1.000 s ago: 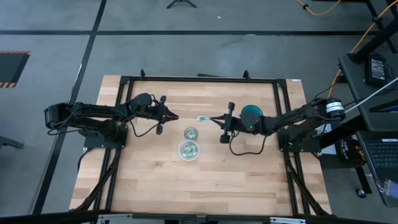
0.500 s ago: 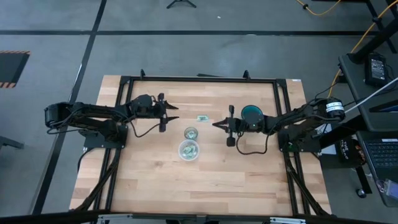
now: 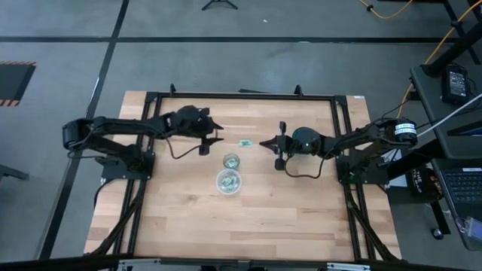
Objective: Pick and place items into bin
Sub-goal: Put the transparent stevia packet into the transparent bin
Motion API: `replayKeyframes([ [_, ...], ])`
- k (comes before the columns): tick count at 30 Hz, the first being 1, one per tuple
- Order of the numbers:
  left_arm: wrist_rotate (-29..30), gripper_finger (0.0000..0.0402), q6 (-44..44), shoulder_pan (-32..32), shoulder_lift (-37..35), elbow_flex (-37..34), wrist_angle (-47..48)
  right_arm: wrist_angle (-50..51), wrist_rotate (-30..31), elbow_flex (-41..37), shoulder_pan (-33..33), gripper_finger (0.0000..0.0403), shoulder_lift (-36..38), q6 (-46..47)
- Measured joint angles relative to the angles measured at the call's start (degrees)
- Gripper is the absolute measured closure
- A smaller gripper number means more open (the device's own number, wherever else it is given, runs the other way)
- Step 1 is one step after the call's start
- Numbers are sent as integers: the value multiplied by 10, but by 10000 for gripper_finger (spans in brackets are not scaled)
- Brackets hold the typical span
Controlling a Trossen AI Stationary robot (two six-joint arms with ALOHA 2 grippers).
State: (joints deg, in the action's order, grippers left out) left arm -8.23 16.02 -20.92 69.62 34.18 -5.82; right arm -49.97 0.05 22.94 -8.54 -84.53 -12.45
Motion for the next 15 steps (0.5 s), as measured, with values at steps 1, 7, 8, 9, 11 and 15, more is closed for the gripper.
replayKeyframes([
  [1, 0, 201, 8, -3, 14, 15, 16, 0, 0, 0, -2, 399, 0, 1],
  [7, -8, 201, 56, -23, 104, 105, 93, 15, -4, 0, -3, 399, 0, 31],
  [8, -10, 201, 66, -26, 118, 118, 101, 16, -4, 0, -3, 399, 0, 31],
  [9, -13, 201, 73, -29, 132, 131, 108, 16, -4, 0, -3, 399, 0, 29],
  [11, -25, 201, 79, -34, 159, 156, 117, 12, -3, 0, -4, 399, 0, 15],
  [15, -53, 201, 89, -40, 209, 204, 157, 4, -2, 0, -4, 399, 0, -15],
])
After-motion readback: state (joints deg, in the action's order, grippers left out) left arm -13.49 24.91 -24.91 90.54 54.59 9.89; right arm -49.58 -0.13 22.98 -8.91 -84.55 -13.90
